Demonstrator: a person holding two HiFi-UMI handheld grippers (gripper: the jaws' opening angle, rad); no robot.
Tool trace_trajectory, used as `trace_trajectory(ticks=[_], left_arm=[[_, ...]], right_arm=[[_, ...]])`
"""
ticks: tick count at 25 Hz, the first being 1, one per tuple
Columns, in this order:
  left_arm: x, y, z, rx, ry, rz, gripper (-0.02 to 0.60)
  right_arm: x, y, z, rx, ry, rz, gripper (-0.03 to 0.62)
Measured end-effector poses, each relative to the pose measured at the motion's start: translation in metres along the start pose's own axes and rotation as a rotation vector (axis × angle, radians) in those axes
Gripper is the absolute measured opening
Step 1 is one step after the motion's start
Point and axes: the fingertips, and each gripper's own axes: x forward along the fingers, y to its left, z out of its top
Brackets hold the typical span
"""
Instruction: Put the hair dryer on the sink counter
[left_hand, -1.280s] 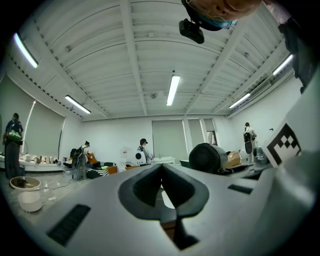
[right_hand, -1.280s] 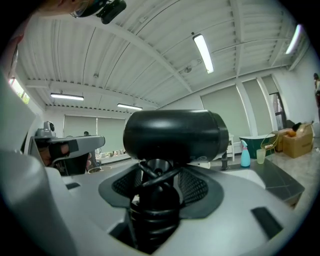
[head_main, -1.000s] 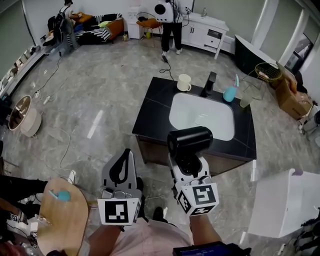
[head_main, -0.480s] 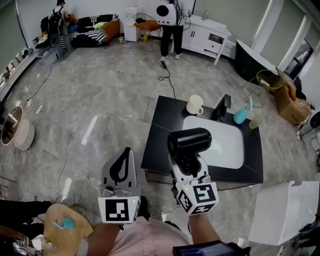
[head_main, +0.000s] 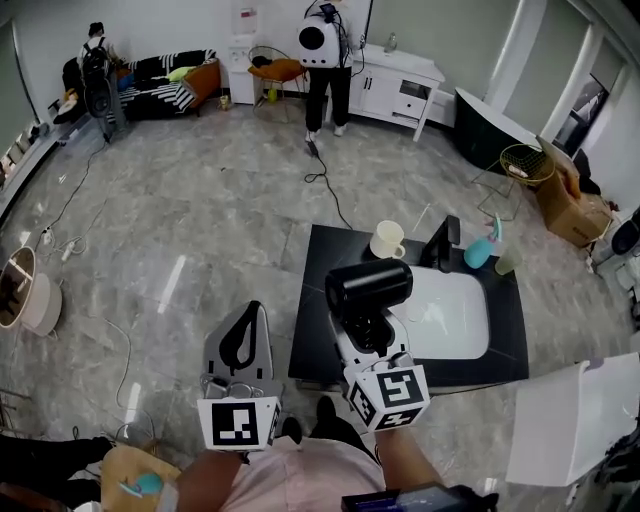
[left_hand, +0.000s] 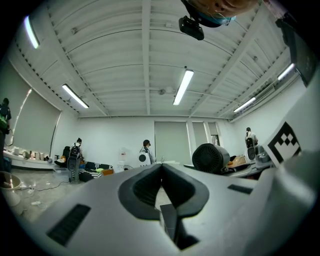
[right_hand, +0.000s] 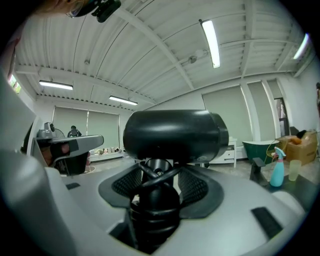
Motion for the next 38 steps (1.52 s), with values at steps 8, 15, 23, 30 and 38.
trace_trajectory(ticks=[8,15,23,30,38], left_arm=[[0.033,-0.01,-0.025,-0.015,0.059,-0.002,0.009],[0.05,-0.012,-0.053,-0.05,0.132,0.021,0.009],[0.055,-0.011,-0.081,-0.06,0.203,0.049,0.009],[0.058,-0.007,-0.1,-0.073,0.244,0.062,0.009],[0.062,0.004,-0.119,-0.079,0.283,0.069,0.009]], right_arm=[[0.026,-0.026,-0.039,0.04,0.093,0.009,0.238],[0.043,-0.041,-0.08,0.073,0.192,0.022,0.238],[0.054,-0.043,-0.12,0.075,0.291,0.046,0.238],[0.061,-0.039,-0.147,0.09,0.344,0.064,0.238],[0.07,-0.036,-0.171,0.106,0.396,0.062,0.238]])
